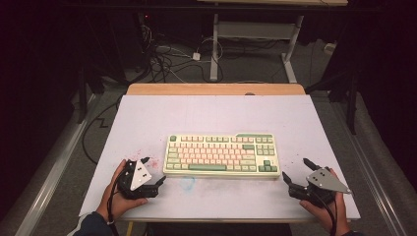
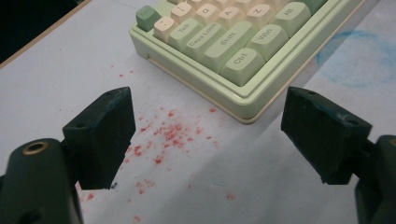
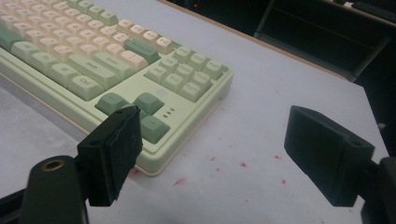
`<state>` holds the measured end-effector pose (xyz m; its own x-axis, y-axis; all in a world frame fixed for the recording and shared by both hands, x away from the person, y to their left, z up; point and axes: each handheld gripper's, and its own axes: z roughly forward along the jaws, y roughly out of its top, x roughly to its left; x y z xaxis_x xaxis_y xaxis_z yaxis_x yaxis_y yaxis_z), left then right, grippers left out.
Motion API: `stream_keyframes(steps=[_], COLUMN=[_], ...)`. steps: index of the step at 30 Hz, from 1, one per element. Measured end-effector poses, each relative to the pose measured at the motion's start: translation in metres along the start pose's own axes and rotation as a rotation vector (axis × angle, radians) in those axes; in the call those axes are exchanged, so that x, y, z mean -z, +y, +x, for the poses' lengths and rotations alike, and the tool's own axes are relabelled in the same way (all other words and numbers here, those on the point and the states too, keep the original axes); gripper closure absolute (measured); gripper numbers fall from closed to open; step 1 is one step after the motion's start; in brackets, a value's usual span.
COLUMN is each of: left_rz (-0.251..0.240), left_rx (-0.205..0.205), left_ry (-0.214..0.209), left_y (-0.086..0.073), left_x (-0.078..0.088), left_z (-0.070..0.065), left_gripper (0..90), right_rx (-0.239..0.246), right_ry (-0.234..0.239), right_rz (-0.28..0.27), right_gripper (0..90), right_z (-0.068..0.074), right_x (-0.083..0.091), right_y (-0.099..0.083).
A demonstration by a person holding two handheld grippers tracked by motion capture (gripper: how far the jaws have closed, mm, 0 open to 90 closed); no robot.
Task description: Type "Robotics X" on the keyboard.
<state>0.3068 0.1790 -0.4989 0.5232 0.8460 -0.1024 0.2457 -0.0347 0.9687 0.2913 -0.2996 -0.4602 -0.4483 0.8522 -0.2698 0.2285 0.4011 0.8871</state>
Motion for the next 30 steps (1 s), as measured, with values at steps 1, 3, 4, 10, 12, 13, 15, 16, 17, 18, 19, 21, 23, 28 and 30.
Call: stream_keyframes(steps=[1, 3, 4, 10, 12, 13, 15, 16, 17, 18, 19, 21, 23, 28, 30], left_rz=[0.002, -0.003, -0.006, -0.010, -0.019, -0.019, -0.019, -0.009, -0.009, -0.007, -0.006, -0.002, 0.000, 0.002, 0.001], left_rx=[-0.003, 0.001, 0.001, -0.003, 0.011, 0.011, 0.013, 0.012, 0.012, 0.007, 0.012, 0.018, 0.026, 0.046, 0.047], left_ry=[0.001, 0.002, 0.004, -0.002, 0.003, 0.003, 0.005, 0.003, 0.003, 0.006, 0.003, 0.004, 0.004, 0.010, 0.020], left_y=[0.000, 0.001, 0.001, 0.001, 0.003, 0.003, 0.003, 0.003, 0.003, 0.003, 0.003, 0.003, 0.004, 0.011, 0.014], left_x=[0.000, 0.000, 0.002, 0.005, 0.007, 0.007, 0.007, 0.007, 0.007, 0.007, 0.007, 0.008, 0.007, 0.005, 0.003], left_z=[0.000, 0.000, -0.001, -0.001, 0.001, 0.001, 0.001, 0.001, 0.001, 0.001, 0.001, 0.002, 0.002, 0.005, 0.006], left_gripper=[16.9, 17.3, 17.3, 17.3, 17.3, 17.3, 17.3, 17.3, 17.3, 17.8, 18.1, 18.1, 18.1, 18.1, 18.1], right_rx=[-0.001, -0.002, 0.000, 0.008, 0.002, 0.002, -0.017, -0.031, -0.031, -0.044, -0.055, -0.063, -0.068, -0.065, -0.058], right_ry=[0.001, 0.003, 0.003, -0.008, -0.006, -0.007, 0.020, 0.038, 0.038, 0.060, 0.086, 0.099, 0.138, 0.165, 0.188], right_rz=[0.001, 0.003, 0.002, 0.006, 0.008, 0.012, 0.022, 0.017, 0.017, 0.002, -0.005, -0.012, -0.011, -0.002, 0.015], right_gripper=[20.0, 20.0, 20.0, 20.2, 21.1, 21.8, 24.8, 25.3, 25.3, 27.2, 27.9, 31.8, 38.3, 61.1, 70.2], right_z=[0.000, 0.000, 0.000, 0.002, 0.001, 0.001, 0.000, -0.001, -0.001, -0.004, -0.007, -0.009, -0.010, -0.013, -0.012], right_x=[0.000, 0.000, 0.000, -0.001, -0.001, -0.001, -0.001, 0.000, 0.000, 0.001, 0.002, 0.002, 0.002, -0.002, -0.007], right_y=[0.000, 0.000, 0.000, 0.001, 0.002, 0.002, 0.003, 0.004, 0.004, 0.006, 0.007, 0.010, 0.013, 0.029, 0.036])
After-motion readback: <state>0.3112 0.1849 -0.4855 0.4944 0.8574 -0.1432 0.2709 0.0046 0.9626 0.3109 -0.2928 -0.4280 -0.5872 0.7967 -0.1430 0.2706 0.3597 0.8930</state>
